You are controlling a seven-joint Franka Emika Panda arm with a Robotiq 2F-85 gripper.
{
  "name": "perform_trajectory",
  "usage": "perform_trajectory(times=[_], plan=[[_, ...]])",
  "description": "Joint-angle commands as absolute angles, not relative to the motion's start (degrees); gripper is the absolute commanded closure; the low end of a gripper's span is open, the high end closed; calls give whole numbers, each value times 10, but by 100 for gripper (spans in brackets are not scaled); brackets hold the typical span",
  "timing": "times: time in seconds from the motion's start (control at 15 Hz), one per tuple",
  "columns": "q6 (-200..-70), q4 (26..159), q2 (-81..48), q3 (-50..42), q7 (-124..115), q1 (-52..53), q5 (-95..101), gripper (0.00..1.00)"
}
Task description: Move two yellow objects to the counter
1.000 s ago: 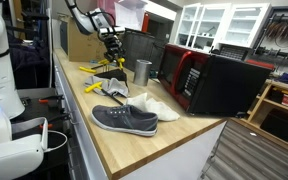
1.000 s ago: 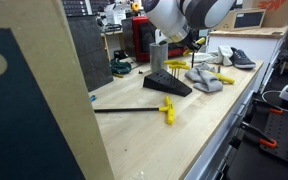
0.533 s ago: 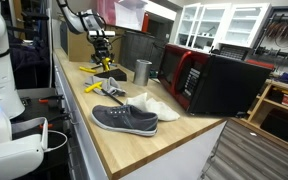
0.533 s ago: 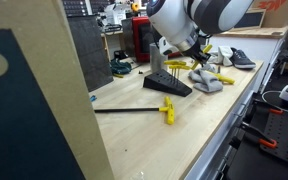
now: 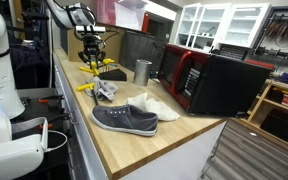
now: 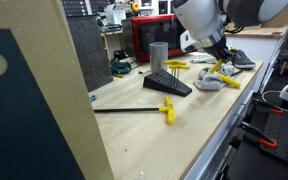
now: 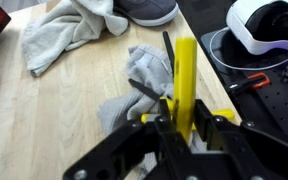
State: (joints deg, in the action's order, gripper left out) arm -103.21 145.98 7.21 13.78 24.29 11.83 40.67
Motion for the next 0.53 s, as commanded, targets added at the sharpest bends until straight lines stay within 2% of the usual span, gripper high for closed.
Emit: perform_trajectory(times=[0.0,0.33,0.47], plan=[[-1036,1488,130,128,233,128,402,35],[-1031,1472,165,125,236,134,393,0],[-1040,1457,179,119,253,141,360,0]])
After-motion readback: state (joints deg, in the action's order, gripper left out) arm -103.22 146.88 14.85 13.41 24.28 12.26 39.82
